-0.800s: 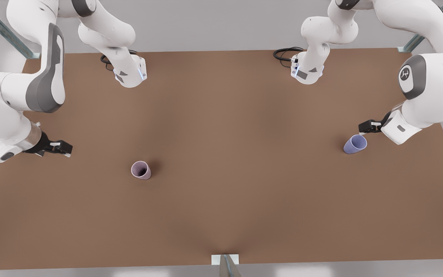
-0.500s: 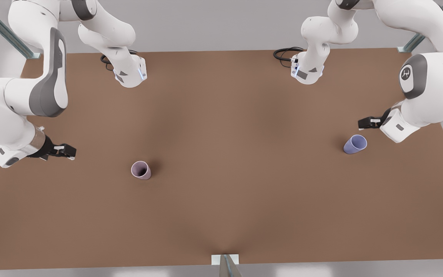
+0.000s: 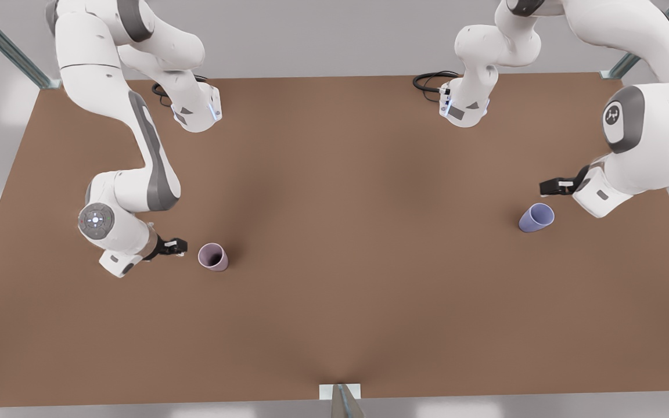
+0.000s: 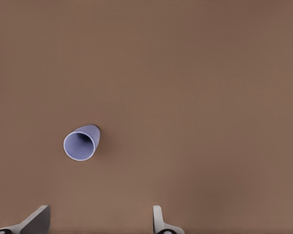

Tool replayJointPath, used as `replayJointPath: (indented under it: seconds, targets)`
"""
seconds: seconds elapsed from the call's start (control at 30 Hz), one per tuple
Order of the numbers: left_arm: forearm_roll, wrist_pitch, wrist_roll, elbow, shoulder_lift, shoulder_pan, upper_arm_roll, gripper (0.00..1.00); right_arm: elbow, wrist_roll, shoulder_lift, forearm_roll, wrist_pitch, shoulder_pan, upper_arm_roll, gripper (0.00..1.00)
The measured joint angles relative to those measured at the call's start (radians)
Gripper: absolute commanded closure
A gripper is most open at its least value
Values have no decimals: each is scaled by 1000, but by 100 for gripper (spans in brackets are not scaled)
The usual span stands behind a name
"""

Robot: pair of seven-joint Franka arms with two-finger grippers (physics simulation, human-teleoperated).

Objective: Stack the cups, with the pink cup at the bottom and the purple cup at the top

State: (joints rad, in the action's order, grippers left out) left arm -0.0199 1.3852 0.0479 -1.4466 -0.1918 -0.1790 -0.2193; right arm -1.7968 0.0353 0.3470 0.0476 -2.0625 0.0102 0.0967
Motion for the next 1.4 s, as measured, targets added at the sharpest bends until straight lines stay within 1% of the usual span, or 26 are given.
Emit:
replayJointPath:
  seconds: [0.07, 0.13, 0.23, 0.37, 0.53, 0.57, 0.63, 0.73, 0.77, 0.8, 0.83, 0.93, 1.03, 1.13, 1.17, 1.2, 1.23, 1.27, 1.3, 1.4]
  targets:
    - [2, 5, 1, 2, -11, -1, -6, 0, -37, 0, -4, -2, -8, 12, 3, 0]
    - [4, 0, 0, 6, -8, 0, -8, 0, -39, 0, 1, -49, -7, 13, 12, 0]
    - [6, 1, 0, 9, -8, 0, -8, 0, -38, 0, 3, -51, 10, 7, 11, 0]
    - [4, -3, 0, 9, -16, 0, -3, 0, -12, -11, 94, -49, -36, 11, 10, 0]
    - [2, -6, 3, 12, -14, 0, -5, 0, -70, -8, 105, -55, -48, 11, 12, 0]
    - [2, -8, 3, 12, -12, 0, -4, 0, -87, -9, 107, -57, -76, 11, 12, 0]
    - [2, -12, 6, 12, -8, 0, -4, 0, -85, -16, 133, -48, -83, 11, 13, 2]
    - [2, -12, 13, 12, -3, -1, -3, 0, -81, -9, 133, -76, -81, 13, 20, 2]
    - [2, -12, 15, 12, -2, 0, -3, 0, -81, -9, 134, -78, -80, 13, 20, 6]
    - [1, -12, 16, 12, -2, 0, -3, 0, -81, -9, 133, -78, -80, 13, 21, 19]
    - [1, -12, 17, 12, -2, -1, -3, 0, -81, -9, 133, -78, -79, 13, 21, 24]
    - [1, -12, 18, 12, -2, -1, -5, 0, -82, -11, 133, -93, -69, 13, 37, 24]
    - [1, -12, 18, 12, -3, 0, -5, 0, -88, -11, 130, -104, -64, 13, 53, 21]
    - [1, -12, 18, 12, -2, -1, -5, 0, -130, -11, 113, -130, -70, 13, 54, 21]
    - [1, -12, 18, 12, -2, -1, -5, 0, -146, -11, 107, -132, -76, 13, 61, 24]
    - [1, -14, 18, 12, -2, -1, -5, 0, -159, -11, 103, -132, -77, 13, 71, 36]
    - [1, -14, 18, 12, -2, -1, -5, 0, -162, -11, 101, -132, -79, 11, 84, 62]
    - [1, -16, 18, 12, -2, -1, -5, 0, -162, -12, 102, -144, -77, 13, 96, 79]
    - [1, -17, 18, 12, -2, -1, -5, 0, -161, -11, 102, -208, -77, 14, 104, 79]
    - [1, -17, 18, 12, -3, 0, -5, 0, -149, 1, 110, -209, -81, 12, 104, 79]
